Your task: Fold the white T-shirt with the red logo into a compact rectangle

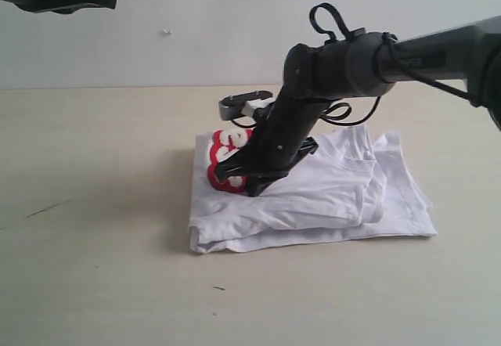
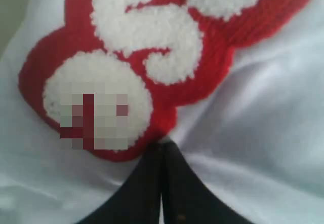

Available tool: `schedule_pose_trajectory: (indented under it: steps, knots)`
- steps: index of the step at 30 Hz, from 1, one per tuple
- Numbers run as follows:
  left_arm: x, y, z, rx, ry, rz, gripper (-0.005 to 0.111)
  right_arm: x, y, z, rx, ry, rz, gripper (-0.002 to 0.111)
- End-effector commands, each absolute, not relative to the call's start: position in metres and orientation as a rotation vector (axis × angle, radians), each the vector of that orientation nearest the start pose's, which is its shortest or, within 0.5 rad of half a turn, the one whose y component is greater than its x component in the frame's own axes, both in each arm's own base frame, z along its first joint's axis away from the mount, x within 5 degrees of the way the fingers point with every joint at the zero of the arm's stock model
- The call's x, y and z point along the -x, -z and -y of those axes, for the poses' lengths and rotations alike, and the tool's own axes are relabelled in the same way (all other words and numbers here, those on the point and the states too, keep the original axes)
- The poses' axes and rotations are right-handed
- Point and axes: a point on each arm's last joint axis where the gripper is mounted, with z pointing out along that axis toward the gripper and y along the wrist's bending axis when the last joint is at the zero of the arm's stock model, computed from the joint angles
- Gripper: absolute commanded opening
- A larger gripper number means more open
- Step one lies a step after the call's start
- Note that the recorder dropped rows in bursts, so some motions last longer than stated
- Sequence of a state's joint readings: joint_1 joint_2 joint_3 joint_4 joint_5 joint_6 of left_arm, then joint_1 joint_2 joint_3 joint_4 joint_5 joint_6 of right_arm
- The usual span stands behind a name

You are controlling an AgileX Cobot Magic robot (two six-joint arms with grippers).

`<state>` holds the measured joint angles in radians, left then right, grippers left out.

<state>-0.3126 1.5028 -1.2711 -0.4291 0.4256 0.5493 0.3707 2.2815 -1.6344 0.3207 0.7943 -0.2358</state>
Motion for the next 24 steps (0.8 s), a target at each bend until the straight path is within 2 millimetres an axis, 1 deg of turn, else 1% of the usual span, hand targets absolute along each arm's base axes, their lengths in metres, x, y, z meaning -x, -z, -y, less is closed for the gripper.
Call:
schedule_pose_trajectory:
  steps: [1, 2, 5, 8, 9, 11, 13, 15, 17, 18, 20, 22, 23, 24]
  knots:
    - [-0.322, -0.349, 0.12, -0.581, 0.29, -2.036, 0.0, -0.411, -0.125, -0.207, 0.652, -0.441, -2.871, 0.0]
    - [-0.321, -0.349, 0.12, -0.584, 0.292, -2.039, 0.0, -0.412, -0.133, -0.207, 0.622, -0.445, -2.854, 0.0]
    - [-0.32, -0.35, 0.12, -0.588, 0.294, -2.043, 0.0, -0.413, -0.166, -0.203, 0.59, -0.446, -2.777, 0.003]
    - [-0.32, -0.35, 0.12, -0.588, 0.294, -2.043, 0.0, -0.409, -0.207, -0.195, 0.58, -0.434, -2.707, 0.014]
    - [-0.32, -0.35, 0.12, -0.588, 0.294, -2.043, 0.0, -0.407, -0.219, -0.19, 0.57, -0.403, -2.69, 0.019]
    - [-0.32, -0.349, 0.12, -0.592, 0.297, -2.049, 0.0, -0.406, -0.238, -0.172, 0.486, -0.291, -2.675, 0.03]
    - [-0.319, -0.35, 0.12, -0.595, 0.299, -2.052, 0.0, -0.407, -0.248, -0.144, 0.37, -0.152, -2.686, 0.037]
    - [-0.318, -0.351, 0.12, -0.594, 0.302, -2.05, 0.0, -0.405, -0.249, -0.113, 0.285, -0.084, -2.715, 0.038]
    - [-0.317, -0.352, 0.12, -0.585, 0.314, -2.049, 0.0, -0.404, -0.244, -0.08, 0.218, -0.078, -2.747, 0.038]
    - [-0.317, -0.352, 0.12, -0.582, 0.319, -2.049, 0.0, -0.403, -0.241, -0.067, 0.194, -0.087, -2.752, 0.038]
    - [-0.317, -0.351, 0.12, -0.586, 0.322, -2.056, 0.0, -0.403, -0.227, -0.036, 0.117, -0.137, -2.768, 0.038]
    - [-0.317, -0.351, 0.12, -0.588, 0.32, -2.055, 0.0, -0.403, -0.214, -0.011, 0.035, -0.213, -2.774, 0.038]
    - [-0.317, -0.351, 0.12, -0.588, 0.32, -2.055, 0.0, -0.403, -0.208, -0.003, -0.007, -0.282, -2.773, 0.038]
    - [-0.317, -0.351, 0.12, -0.588, 0.32, -2.055, 0.0, -0.404, -0.203, 0.001, -0.013, -0.351, -2.774, 0.04]
